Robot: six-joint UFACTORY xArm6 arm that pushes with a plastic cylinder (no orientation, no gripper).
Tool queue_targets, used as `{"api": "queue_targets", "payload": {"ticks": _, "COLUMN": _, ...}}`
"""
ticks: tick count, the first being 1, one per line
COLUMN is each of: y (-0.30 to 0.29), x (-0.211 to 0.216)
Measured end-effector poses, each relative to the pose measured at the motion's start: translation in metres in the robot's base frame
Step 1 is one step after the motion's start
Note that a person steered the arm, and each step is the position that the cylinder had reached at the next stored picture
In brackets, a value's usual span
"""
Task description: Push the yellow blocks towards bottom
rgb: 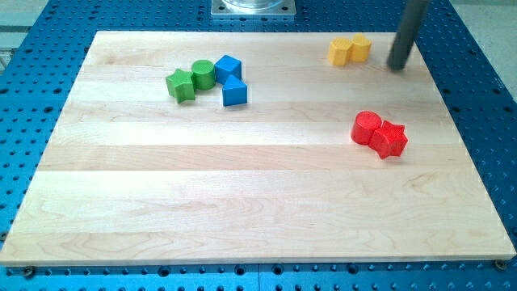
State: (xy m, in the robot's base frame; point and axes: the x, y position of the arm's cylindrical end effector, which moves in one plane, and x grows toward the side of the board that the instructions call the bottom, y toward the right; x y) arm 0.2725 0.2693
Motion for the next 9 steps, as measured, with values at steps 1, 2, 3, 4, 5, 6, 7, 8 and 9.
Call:
{"api": "queue_targets", "payload": {"ticks": 1, "y": 0.003, "x": -0.037}}
{"api": "queue_targets", "payload": {"ticks": 2, "y": -0.014, "x": -0.038}}
{"api": "queue_targets", "payload": {"ticks": 3, "y": -0.028, "x": -0.035}}
{"api": "queue_targets", "payload": {"ticks": 4, "y": -0.028, "x": -0.032}}
{"api": "queue_targets", "payload": {"ticks": 5, "y": -0.028, "x": -0.026}}
{"api": "queue_targets", "payload": {"ticks": 6, "y": -0.028, "x": -0.021}}
{"api": "queue_targets", "payload": {"ticks": 7, "y": -0.028, "x": -0.021}}
{"api": "queue_targets", "payload": {"ticks": 8, "y": -0.028, "x": -0.021}}
{"api": "queue_targets", "payload": {"ticks": 9, "y": -0.028, "x": -0.021}}
